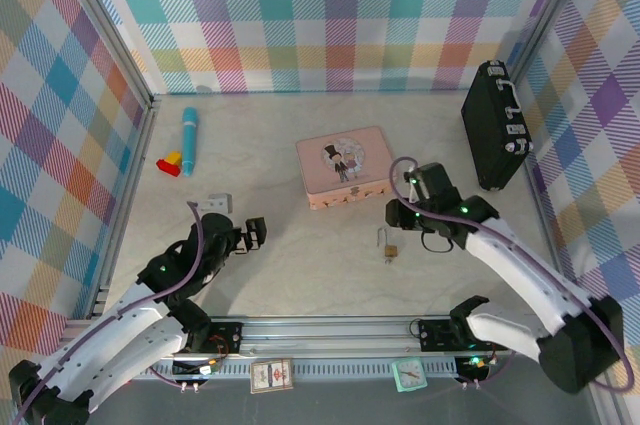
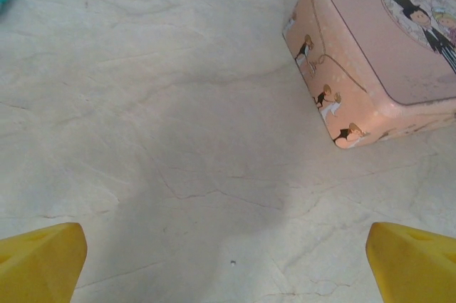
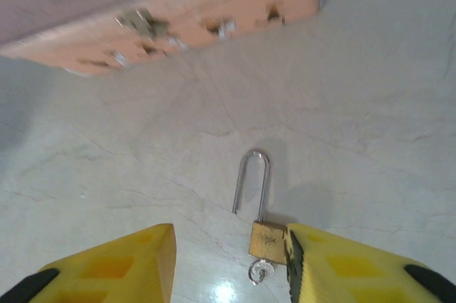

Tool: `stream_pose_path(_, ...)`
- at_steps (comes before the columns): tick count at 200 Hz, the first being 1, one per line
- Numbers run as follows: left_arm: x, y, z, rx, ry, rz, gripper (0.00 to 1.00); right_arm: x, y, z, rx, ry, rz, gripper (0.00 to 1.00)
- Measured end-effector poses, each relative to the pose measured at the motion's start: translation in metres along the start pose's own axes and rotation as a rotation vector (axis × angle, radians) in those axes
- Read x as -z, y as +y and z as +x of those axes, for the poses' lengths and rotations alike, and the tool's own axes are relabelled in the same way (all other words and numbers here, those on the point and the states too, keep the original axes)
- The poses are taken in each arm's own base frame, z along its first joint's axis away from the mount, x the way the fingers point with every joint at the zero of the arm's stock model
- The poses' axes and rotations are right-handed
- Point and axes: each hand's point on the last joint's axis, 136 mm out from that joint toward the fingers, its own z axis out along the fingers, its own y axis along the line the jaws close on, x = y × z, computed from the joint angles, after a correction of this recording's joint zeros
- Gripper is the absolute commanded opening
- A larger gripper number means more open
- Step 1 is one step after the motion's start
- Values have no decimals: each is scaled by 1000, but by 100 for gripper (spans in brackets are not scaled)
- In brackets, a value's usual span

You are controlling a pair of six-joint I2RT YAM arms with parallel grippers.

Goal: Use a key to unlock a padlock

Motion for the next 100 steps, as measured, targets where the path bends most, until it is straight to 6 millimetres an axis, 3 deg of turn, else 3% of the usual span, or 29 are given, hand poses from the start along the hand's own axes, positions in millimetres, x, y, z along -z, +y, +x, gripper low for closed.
stream_pose_path(25,4,5,-11,7,-37,-32,100,31,-7,-19,18,-177,12,80)
stream_pose_path(52,5,16,-32,7,-98,-139,100,43,-24,-24,25,-314,63,100)
stream_pose_path(100,7,28,-72,-47,-255,-293,100,44,-50,-26,82,-493,156,99)
